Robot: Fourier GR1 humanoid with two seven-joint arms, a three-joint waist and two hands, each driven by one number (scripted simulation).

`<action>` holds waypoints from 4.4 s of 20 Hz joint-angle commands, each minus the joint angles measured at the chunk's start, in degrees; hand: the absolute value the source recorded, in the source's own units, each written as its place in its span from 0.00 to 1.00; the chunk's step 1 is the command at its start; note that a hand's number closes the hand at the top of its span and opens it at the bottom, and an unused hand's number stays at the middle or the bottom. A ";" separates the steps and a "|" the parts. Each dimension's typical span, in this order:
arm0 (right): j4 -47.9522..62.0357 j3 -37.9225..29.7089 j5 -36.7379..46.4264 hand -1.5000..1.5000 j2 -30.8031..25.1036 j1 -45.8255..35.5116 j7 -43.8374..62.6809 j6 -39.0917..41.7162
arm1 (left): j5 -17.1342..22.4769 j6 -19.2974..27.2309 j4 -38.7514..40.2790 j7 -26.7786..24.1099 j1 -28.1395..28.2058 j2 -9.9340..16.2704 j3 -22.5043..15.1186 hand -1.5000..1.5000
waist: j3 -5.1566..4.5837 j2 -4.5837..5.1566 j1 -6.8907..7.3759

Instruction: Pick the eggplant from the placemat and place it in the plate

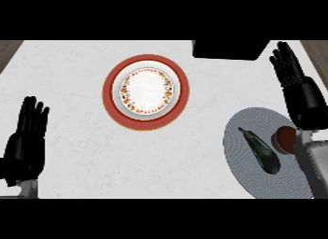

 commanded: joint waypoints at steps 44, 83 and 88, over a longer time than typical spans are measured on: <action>-3.16 23.87 11.27 0.00 -16.86 -10.34 46.66 49.60 | -7.00 -14.20 -1.89 12.94 -15.53 8.54 -0.08 0.50 | 2.29 1.04 -1.25; 23.48 22.50 52.80 1.00 -7.18 -4.22 15.09 29.88 | -13.43 -20.93 -0.98 16.61 -18.71 1.52 7.01 0.50 | 2.38 1.32 -1.31; 17.30 15.24 54.29 1.00 -3.62 2.52 36.07 20.32 | -14.56 -19.99 -2.76 15.57 -14.19 1.91 7.61 0.50 | 2.24 0.10 -4.80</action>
